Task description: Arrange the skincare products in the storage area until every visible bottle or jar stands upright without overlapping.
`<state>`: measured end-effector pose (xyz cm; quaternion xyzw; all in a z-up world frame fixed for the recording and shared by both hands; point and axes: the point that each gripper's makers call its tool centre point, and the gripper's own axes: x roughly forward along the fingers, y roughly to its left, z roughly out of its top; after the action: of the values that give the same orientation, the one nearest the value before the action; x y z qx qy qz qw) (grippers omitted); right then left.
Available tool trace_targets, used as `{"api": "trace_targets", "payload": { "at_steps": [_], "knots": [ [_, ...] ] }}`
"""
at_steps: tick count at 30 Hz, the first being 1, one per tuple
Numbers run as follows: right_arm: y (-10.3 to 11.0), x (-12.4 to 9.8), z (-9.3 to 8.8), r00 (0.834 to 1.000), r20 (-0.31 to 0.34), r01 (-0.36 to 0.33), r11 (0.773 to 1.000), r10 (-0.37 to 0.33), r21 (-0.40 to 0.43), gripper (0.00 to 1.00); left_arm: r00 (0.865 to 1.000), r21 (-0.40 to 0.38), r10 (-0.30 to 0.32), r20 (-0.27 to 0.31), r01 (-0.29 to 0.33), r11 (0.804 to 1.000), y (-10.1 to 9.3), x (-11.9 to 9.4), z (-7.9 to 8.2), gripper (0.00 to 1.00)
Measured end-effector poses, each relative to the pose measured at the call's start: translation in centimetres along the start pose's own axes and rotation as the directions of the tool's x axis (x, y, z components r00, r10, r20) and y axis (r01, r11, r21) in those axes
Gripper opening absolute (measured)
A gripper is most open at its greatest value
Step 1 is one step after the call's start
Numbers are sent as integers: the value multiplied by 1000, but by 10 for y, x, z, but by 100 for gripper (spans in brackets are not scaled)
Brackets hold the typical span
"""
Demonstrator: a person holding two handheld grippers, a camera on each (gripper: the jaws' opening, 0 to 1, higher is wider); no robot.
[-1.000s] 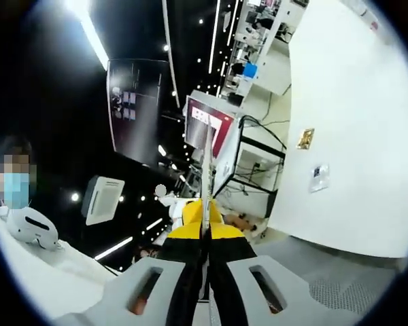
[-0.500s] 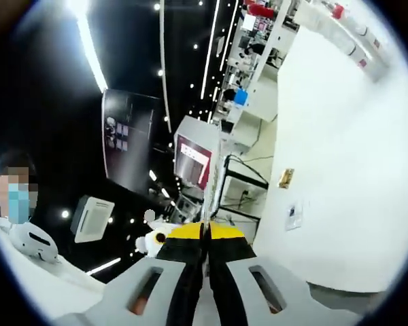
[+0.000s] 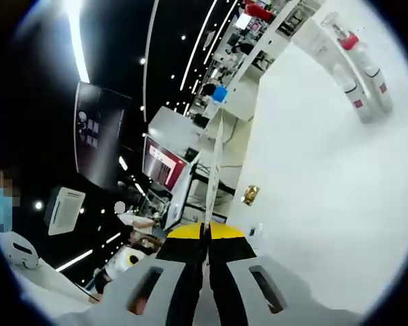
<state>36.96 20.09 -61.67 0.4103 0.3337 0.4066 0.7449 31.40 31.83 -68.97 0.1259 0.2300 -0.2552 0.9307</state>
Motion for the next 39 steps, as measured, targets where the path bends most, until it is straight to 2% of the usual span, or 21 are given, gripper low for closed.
{"api": "trace_targets", "payload": {
  "at_steps": [2, 4, 5, 9, 12, 15, 19, 25, 28, 33, 36, 39],
  "knots": [
    [-7, 2, 3, 1000, -6, 11, 1000, -11, 4, 0, 1000, -10, -15, -12, 15, 1000, -4, 2, -7, 38],
    [-15, 3, 7, 1000, -10, 27, 999, -27, 21, 0, 997, -12, -18, -77, 17, 1000, -2, 5, -20, 36],
    [-19, 4, 9, 999, -10, 34, 999, -34, 30, 0, 996, -16, -8, -90, 7, 1000, 0, 6, -23, 37],
    [-37, 11, 23, 998, -15, 58, 997, -57, 56, 0, 996, -1, 3, -88, -3, 1000, 0, 7, -24, 36],
    [-44, 15, 31, 997, -25, 72, 996, -70, 55, 0, 992, 13, -2, -125, 4, 1000, -1, 9, -32, 32],
    [-48, 19, 37, 997, -34, 78, 995, -76, 55, 0, 992, 3, -6, -127, 6, 1000, -1, 9, -33, 30],
    [-66, 24, 50, 993, -53, 111, 993, -108, 46, 0, 991, -48, 5, -132, -11, 999, 4, 9, -35, 31],
    [-100, 30, 67, 980, -70, 188, 982, -186, 24, 0, 988, -35, 3, -157, -9, 999, 2, 9, -40, 30],
    [-117, 31, 71, 964, -79, 256, 967, -255, 8, 0, 987, -41, 0, -158, -6, 999, 2, 10, -40, 30],
    [-136, 39, 79, 955, -89, 284, 959, -283, -3, 0, 983, -58, -6, -182, -4, 998, 2, 11, -45, 29],
    [-153, 43, 82, 942, -97, 325, 946, -323, 7, 0, 982, -61, -1, -190, -10, 998, 3, 11, -47, 29],
    [-162, 47, 84, 932, -105, 348, 937, -346, 2, 0, 980, -59, 0, -200, -12, 998, 3, 10, -49, 29]
  ]
}}
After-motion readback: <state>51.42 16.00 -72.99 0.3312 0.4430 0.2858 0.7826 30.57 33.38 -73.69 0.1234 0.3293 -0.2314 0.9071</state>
